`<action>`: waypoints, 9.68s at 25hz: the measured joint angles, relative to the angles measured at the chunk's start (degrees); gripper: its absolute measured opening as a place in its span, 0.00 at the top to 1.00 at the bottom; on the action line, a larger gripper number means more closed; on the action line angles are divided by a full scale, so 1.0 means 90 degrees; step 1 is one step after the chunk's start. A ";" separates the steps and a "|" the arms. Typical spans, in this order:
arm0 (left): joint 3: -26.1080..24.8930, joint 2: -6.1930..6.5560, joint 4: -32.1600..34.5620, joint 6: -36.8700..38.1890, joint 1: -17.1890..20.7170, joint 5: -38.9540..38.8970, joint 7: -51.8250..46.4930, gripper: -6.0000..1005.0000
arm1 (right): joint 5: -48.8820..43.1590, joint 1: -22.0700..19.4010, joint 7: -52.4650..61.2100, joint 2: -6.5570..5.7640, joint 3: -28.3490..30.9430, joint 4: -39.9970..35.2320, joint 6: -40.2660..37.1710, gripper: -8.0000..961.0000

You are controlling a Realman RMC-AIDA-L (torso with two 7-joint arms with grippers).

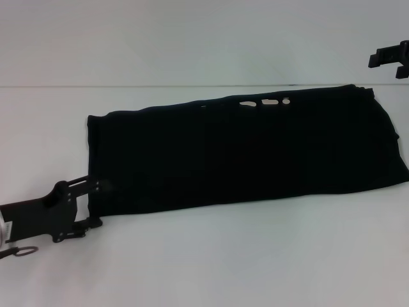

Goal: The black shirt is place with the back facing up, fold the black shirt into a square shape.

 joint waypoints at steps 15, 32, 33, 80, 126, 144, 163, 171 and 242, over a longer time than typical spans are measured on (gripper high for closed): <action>0.0215 -0.0008 -0.0585 -0.0915 -0.0841 -0.0050 0.0140 0.13 | 0.0021 0.0031 0.0000 0.0011 -0.0029 0.0003 0.0003 0.21; 0.0329 -0.0035 -0.0658 -0.0473 -0.0586 -0.0151 0.0323 0.13 | 0.0020 0.0023 -0.0010 0.0018 0.0013 0.0002 0.0002 0.21; 0.0329 -0.0037 -0.0670 -0.0514 -0.0605 -0.0154 0.0323 0.13 | 0.0020 0.0034 -0.0010 0.0019 0.0013 0.0001 0.0002 0.21; 0.0803 -0.0149 -0.0505 -0.1705 -0.0885 -0.0595 0.0406 0.20 | 0.0167 -0.0027 0.0010 0.0056 0.0050 -0.0170 -0.0151 0.21; 0.0769 -0.0062 0.0724 -0.2125 -0.0364 -0.0404 0.2034 0.98 | 0.5497 -0.3377 -0.6931 0.1318 0.2377 -0.0330 -0.1666 0.21; 0.2343 -0.0444 0.1873 -0.1376 -0.1497 -0.0621 0.0513 0.97 | 0.5486 -0.3238 -0.6943 0.1255 0.2375 -0.0074 -0.1653 0.21; 0.8586 -0.0939 0.0707 -0.2953 -0.2889 -0.3072 0.1720 0.96 | 0.5176 -0.2903 -0.6911 0.1208 0.2352 0.0179 -0.1269 0.21; 0.8132 -0.0748 0.2183 -0.0989 -0.2275 -0.2762 0.2587 0.89 | 0.4758 -0.2802 -0.6349 0.0991 0.2301 0.0141 -0.1257 0.21; 0.2453 -0.0118 0.1700 -0.0096 -0.1049 -0.2584 0.1065 0.05 | 0.0415 0.0000 -0.1528 0.1250 -0.0575 0.1179 0.0136 0.23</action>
